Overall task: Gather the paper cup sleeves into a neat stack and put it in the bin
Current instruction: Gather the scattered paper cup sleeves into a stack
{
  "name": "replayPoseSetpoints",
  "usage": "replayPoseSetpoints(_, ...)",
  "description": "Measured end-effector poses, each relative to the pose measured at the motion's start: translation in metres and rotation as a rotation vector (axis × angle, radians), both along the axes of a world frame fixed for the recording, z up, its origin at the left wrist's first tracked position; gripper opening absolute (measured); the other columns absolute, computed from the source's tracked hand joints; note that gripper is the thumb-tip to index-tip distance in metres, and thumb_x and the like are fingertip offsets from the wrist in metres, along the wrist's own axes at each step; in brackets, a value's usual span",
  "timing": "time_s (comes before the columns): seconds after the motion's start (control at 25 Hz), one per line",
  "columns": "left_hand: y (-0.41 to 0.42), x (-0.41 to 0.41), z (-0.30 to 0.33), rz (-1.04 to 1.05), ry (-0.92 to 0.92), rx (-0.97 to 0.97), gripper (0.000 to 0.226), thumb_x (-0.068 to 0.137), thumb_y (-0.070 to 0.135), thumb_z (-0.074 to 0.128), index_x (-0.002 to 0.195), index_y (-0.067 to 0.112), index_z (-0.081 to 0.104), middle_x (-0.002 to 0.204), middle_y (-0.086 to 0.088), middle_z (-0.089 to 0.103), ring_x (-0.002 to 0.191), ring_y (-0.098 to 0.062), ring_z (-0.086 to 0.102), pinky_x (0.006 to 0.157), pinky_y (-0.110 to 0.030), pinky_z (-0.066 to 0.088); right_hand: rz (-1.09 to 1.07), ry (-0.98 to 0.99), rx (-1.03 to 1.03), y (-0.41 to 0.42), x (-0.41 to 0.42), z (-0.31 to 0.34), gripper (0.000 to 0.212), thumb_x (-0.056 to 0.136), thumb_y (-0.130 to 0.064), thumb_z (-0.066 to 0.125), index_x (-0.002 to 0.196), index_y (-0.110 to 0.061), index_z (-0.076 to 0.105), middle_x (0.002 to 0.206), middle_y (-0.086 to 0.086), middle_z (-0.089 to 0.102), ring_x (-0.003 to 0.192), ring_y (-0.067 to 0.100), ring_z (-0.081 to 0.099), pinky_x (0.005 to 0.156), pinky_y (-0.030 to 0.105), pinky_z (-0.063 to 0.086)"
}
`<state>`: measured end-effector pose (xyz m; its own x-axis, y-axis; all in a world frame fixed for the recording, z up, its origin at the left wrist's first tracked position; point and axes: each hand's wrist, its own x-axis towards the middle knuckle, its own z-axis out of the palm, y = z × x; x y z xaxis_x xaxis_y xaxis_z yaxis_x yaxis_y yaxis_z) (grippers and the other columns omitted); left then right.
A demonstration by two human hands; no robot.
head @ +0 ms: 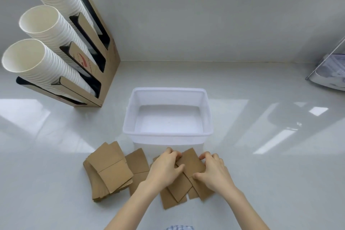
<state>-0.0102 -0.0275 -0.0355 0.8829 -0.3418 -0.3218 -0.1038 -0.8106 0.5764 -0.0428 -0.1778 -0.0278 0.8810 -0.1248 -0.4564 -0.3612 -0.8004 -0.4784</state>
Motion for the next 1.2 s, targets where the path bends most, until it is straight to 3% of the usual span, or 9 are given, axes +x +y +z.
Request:
replayPoseSetpoints(0.24,0.004,0.001,0.001,0.091,0.027,-0.147,0.024,0.08,0.032,0.058,0.094,0.018,0.045,0.078,0.009,0.047,0.076,-0.013,0.046,0.073,-0.03,0.043,-0.018,-0.064,0.114,0.005,-0.003,0.005,0.049,0.076,-0.022,0.065,0.119,-0.019,0.041,0.104,-0.001,0.034,0.091,0.019,0.05,0.076,0.027,0.044)
replayPoseSetpoints(0.36,0.01,0.001,0.004,0.103,0.032,-0.195,0.02,0.082,0.031,0.058,0.097,0.019,0.052,0.081,0.007,0.052,0.077,-0.011,0.048,0.064,-0.015,0.037,0.012,-0.076,0.147,0.009,-0.003,0.008,0.051,0.076,-0.023,0.066,0.121,-0.021,0.041,0.109,-0.001,0.037,0.101,0.02,0.05,0.083,0.028,0.045)
replayPoseSetpoints(0.52,0.026,-0.001,0.012,0.127,0.048,-0.279,0.005,0.083,0.026,0.056,0.079,0.026,0.055,0.077,0.01,0.06,0.07,-0.005,0.054,0.061,-0.009,0.04,0.045,-0.112,0.239,0.013,-0.002,0.01,0.041,0.081,-0.029,0.061,0.118,-0.022,0.046,0.11,-0.002,0.043,0.106,0.015,0.049,0.083,0.024,0.042)
replayPoseSetpoints(0.6,0.038,0.001,0.018,0.187,0.069,-0.326,0.009,0.084,0.024,0.056,0.077,0.028,0.055,0.078,0.011,0.062,0.076,-0.009,0.06,0.067,-0.013,0.043,-0.042,-0.141,0.348,0.014,0.0,0.012,0.03,0.089,-0.035,0.049,0.112,-0.017,0.052,0.106,0.001,0.053,0.101,0.016,0.053,0.077,0.023,0.04)
replayPoseSetpoints(0.68,0.051,0.003,0.026,0.263,0.062,-0.365,0.008,0.084,0.022,0.055,0.078,0.026,0.056,0.079,0.008,0.063,0.076,-0.013,0.06,0.072,-0.026,0.046,-0.156,-0.162,0.417,0.015,0.002,0.01,0.038,0.094,-0.035,0.036,0.104,-0.004,0.055,0.105,0.013,0.063,0.1,0.026,0.058,0.078,0.032,0.043)
replayPoseSetpoints(0.8,0.065,0.004,0.038,0.325,0.029,-0.388,0.006,0.086,0.02,0.053,0.082,0.022,0.058,0.078,0.009,0.063,0.074,-0.012,0.058,0.075,-0.03,0.047,-0.142,-0.185,0.345,0.018,0.002,0.003,0.035,0.096,-0.03,0.034,0.1,-0.003,0.056,0.101,0.015,0.064,0.094,0.028,0.059,0.086,0.041,0.046)
replayPoseSetpoints(0.88,0.073,0.004,0.044,0.342,-0.007,-0.373,0.011,0.086,0.019,0.053,0.08,0.027,0.057,0.078,0.01,0.063,0.072,-0.011,0.058,0.073,-0.029,0.047,-0.091,-0.159,0.322,0.021,-0.001,0.001,0.031,0.092,-0.033,0.042,0.109,-0.01,0.054,0.104,0.005,0.06,0.097,0.02,0.057,0.089,0.035,0.047)
replayPoseSetpoints(1.08,0.096,0.003,0.045,0.408,-0.028,-0.341,0.006,0.086,0.02,0.052,0.087,0.021,0.059,0.086,-0.006,0.067,0.077,-0.021,0.063,0.075,-0.036,0.051,0.137,-0.112,0.017,0.042,-0.012,-0.005,0.077,0.074,-0.051,0.061,0.132,-0.011,0.03,0.129,0.005,0.036,0.122,0.022,0.037,0.101,0.033,0.034)
replayPoseSetpoints(1.2,0.1,0.001,0.045,0.439,-0.038,-0.332,0.006,0.086,0.019,0.052,0.088,0.018,0.058,0.09,-0.012,0.067,0.073,-0.02,0.061,0.074,-0.033,0.049,0.19,-0.139,-0.115,0.051,-0.013,-0.008,0.077,0.068,-0.052,0.066,0.124,-0.011,0.034,0.126,0.007,0.033,0.119,0.024,0.034,0.099,0.033,0.032)
